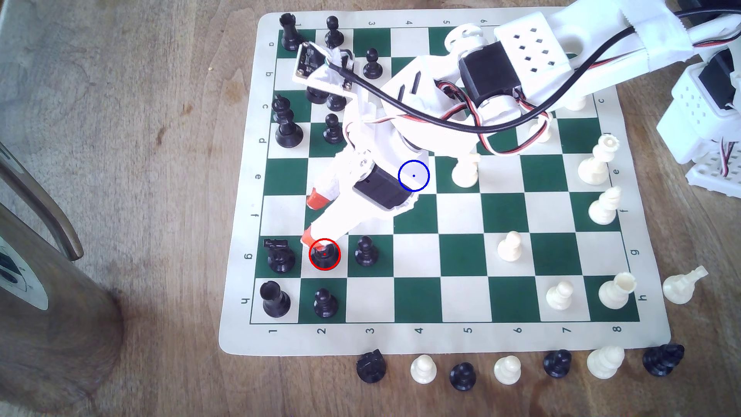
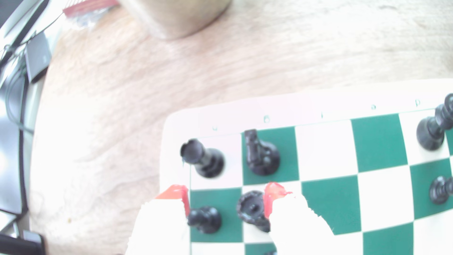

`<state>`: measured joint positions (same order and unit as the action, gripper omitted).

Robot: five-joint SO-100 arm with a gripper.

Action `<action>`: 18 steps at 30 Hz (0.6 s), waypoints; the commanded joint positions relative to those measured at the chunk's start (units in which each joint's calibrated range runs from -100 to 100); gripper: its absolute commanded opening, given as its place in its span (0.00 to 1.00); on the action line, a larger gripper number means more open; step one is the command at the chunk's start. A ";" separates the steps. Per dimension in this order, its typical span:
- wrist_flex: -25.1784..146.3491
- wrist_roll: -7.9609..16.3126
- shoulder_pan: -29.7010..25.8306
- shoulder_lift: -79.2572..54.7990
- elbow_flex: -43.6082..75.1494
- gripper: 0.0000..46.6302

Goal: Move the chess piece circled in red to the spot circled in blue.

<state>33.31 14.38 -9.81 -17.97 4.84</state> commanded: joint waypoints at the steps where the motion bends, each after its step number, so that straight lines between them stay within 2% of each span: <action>1: -0.87 0.10 0.54 -0.02 4.87 0.37; 18: -1.69 0.10 1.09 -2.83 6.14 0.37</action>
<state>32.83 14.38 -9.29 -22.66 6.37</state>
